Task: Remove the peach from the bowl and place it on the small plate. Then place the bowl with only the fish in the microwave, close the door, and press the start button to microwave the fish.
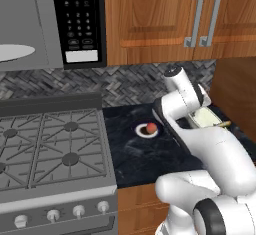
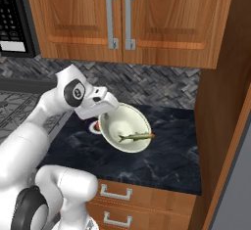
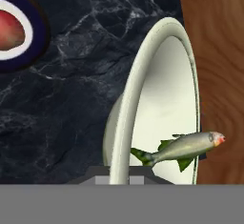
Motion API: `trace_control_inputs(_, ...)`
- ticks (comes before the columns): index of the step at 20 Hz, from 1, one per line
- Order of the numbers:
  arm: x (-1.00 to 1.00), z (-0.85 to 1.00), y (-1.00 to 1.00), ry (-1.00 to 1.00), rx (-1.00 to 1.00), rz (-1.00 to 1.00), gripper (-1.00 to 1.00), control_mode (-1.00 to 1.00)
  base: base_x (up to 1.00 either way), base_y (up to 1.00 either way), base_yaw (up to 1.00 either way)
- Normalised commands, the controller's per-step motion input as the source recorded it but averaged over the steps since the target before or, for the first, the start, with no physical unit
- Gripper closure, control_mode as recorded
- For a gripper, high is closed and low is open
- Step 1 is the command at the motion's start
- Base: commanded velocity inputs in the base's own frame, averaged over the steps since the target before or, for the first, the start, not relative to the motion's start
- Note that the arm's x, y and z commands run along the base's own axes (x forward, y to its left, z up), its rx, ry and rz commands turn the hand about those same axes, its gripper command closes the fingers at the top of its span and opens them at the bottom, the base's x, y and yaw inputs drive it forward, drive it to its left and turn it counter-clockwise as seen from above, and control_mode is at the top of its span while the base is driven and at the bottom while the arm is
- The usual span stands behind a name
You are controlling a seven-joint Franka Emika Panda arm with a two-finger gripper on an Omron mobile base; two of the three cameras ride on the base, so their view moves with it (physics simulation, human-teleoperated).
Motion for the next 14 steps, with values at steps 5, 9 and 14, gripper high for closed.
trace_control_inputs(5,-0.17,0.25,0.69,0.03,-0.17,0.18,1.0,-1.0,0.0,0.0,0.0)
trace_control_inputs(9,-0.17,0.14,0.45,0.0,-0.22,0.17,1.0,-1.0,0.0,0.0,0.0)
trace_control_inputs(14,-0.21,0.48,0.31,0.0,-0.14,0.08,1.0,-1.0,0.0,0.0,0.0)
